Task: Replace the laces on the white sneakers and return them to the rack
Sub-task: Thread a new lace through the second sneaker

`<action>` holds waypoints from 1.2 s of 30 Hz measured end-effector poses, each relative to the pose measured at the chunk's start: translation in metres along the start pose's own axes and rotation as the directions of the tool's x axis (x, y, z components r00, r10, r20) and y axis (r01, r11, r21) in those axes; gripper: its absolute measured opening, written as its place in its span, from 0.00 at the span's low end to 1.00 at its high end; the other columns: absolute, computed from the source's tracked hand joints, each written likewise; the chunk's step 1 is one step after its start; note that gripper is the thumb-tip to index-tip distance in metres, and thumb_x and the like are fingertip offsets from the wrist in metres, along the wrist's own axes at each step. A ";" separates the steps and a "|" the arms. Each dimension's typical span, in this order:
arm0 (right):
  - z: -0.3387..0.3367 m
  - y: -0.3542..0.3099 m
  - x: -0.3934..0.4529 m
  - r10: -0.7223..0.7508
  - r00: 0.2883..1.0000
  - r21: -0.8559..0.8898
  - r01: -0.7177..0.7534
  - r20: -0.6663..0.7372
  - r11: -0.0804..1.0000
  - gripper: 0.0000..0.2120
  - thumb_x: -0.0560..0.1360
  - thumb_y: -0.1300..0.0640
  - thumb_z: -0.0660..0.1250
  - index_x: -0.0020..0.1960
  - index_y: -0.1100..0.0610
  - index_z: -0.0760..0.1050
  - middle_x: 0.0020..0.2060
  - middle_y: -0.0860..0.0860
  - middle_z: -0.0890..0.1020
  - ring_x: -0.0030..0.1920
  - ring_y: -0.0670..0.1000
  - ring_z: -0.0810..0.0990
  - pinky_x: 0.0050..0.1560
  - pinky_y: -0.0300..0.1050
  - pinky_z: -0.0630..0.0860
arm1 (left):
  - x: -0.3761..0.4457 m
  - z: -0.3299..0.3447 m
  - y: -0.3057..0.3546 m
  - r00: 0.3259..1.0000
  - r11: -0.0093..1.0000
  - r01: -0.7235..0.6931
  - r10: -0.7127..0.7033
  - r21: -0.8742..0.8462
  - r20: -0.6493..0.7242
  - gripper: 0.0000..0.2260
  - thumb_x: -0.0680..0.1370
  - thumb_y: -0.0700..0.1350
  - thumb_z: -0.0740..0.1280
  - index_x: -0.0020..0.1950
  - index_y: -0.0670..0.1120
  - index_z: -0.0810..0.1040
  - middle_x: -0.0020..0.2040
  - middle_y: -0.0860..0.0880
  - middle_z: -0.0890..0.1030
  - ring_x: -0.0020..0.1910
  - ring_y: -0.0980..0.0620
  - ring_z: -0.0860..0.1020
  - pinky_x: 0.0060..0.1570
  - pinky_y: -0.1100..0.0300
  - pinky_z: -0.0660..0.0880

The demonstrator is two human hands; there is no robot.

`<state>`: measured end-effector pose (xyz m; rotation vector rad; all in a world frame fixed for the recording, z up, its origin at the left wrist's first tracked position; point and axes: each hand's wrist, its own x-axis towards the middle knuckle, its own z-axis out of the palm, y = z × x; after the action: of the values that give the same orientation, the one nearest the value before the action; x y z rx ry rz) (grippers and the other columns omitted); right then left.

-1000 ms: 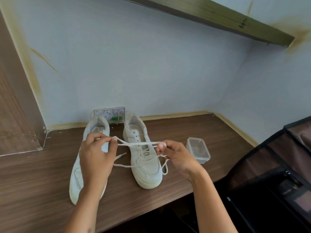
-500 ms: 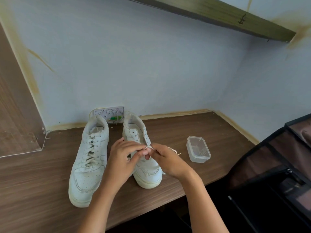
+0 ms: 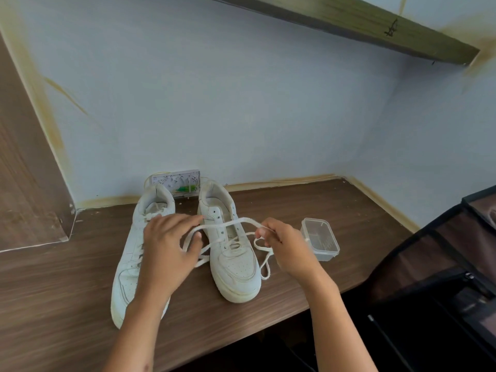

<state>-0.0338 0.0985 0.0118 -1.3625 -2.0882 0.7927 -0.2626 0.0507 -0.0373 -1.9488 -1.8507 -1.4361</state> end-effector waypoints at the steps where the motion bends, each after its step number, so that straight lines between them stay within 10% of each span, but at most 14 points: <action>1: 0.004 -0.004 0.000 -0.038 0.999 -0.026 0.038 0.027 0.999 0.10 0.83 0.57 0.59 0.45 0.55 0.77 0.33 0.45 0.76 0.31 0.40 0.70 0.32 0.31 0.67 | 0.000 0.002 0.006 0.998 0.998 -0.040 0.042 -0.055 0.038 0.16 0.74 0.51 0.63 0.58 0.49 0.82 0.53 0.57 0.80 0.55 0.55 0.76 0.65 0.47 0.66; 7: 0.026 -0.020 0.004 -0.168 0.977 -0.098 0.181 0.127 0.979 0.11 0.82 0.52 0.61 0.49 0.56 0.79 0.39 0.47 0.81 0.37 0.43 0.76 0.43 0.41 0.73 | -0.001 0.022 0.026 0.990 0.976 -0.128 0.136 -0.175 0.038 0.12 0.76 0.54 0.64 0.53 0.51 0.84 0.47 0.60 0.81 0.51 0.62 0.76 0.68 0.58 0.61; 11: 0.015 -0.016 0.005 -0.030 0.991 -0.034 0.035 0.132 0.999 0.10 0.82 0.55 0.62 0.52 0.57 0.80 0.37 0.47 0.79 0.29 0.38 0.71 0.30 0.33 0.67 | 0.001 0.019 0.011 0.999 0.992 -0.053 0.051 -0.118 -0.019 0.09 0.76 0.49 0.66 0.46 0.48 0.85 0.41 0.57 0.82 0.43 0.55 0.77 0.64 0.48 0.69; 16: 0.007 -0.009 0.004 0.024 0.998 -0.035 -0.022 0.060 0.999 0.13 0.82 0.63 0.57 0.53 0.54 0.80 0.42 0.47 0.80 0.42 0.53 0.81 0.40 0.45 0.80 | 0.003 0.014 -0.001 0.998 0.999 0.033 -0.032 0.012 -0.058 0.03 0.74 0.42 0.71 0.46 0.45 0.84 0.39 0.51 0.83 0.40 0.48 0.78 0.62 0.48 0.69; 23: 0.008 -0.006 0.009 0.032 0.986 -0.009 -0.034 -0.161 0.999 0.16 0.79 0.70 0.58 0.50 0.51 0.77 0.43 0.49 0.78 0.41 0.47 0.79 0.41 0.32 0.76 | 0.004 0.012 -0.009 0.997 0.996 0.025 -0.019 0.080 -0.077 0.01 0.74 0.41 0.73 0.45 0.45 0.84 0.37 0.51 0.83 0.38 0.48 0.78 0.53 0.43 0.74; 36: 0.030 -0.028 0.013 -0.053 0.974 0.251 0.109 -0.221 0.962 0.11 0.75 0.68 0.68 0.54 0.55 0.76 0.42 0.49 0.81 0.43 0.43 0.81 0.46 0.35 0.78 | 0.005 0.023 0.014 0.998 0.994 -0.062 0.061 -0.092 -0.019 0.13 0.75 0.52 0.67 0.56 0.49 0.84 0.50 0.55 0.82 0.51 0.52 0.78 0.58 0.50 0.70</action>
<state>-0.0769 0.0960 0.0122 -1.1558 -1.7914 0.8174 -0.2398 0.0657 -0.0397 -2.0106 -1.7309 -1.5403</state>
